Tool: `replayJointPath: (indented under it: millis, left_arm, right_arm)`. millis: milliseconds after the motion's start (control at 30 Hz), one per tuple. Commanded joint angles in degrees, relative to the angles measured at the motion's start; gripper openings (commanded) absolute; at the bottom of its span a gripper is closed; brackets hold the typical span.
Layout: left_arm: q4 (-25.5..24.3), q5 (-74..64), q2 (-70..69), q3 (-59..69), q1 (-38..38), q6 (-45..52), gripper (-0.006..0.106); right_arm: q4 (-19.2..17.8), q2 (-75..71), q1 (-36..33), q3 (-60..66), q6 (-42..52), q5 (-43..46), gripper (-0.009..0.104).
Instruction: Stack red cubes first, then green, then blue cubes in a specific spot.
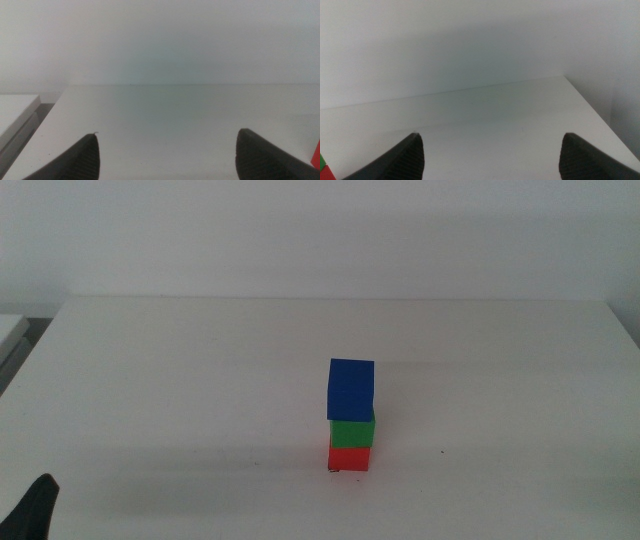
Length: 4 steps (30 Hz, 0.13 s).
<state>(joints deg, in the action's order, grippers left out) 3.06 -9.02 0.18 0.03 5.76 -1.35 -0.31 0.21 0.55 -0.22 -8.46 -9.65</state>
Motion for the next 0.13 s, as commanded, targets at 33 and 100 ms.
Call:
replayJointPath:
  millis: [33, 100]
  left_arm:
    - [-0.33, 0.72, -0.18, -0.03, -0.14, 0.07, 0.091]
    - [-0.33, 0.72, -0.18, -0.03, -0.14, 0.07, 0.091]
  right_arm:
    - [-0.77, -0.21, 0.33, 0.22, 0.38, 0.69, 0.077]
    - [-0.77, -0.21, 0.33, 0.22, 0.38, 0.69, 0.077]
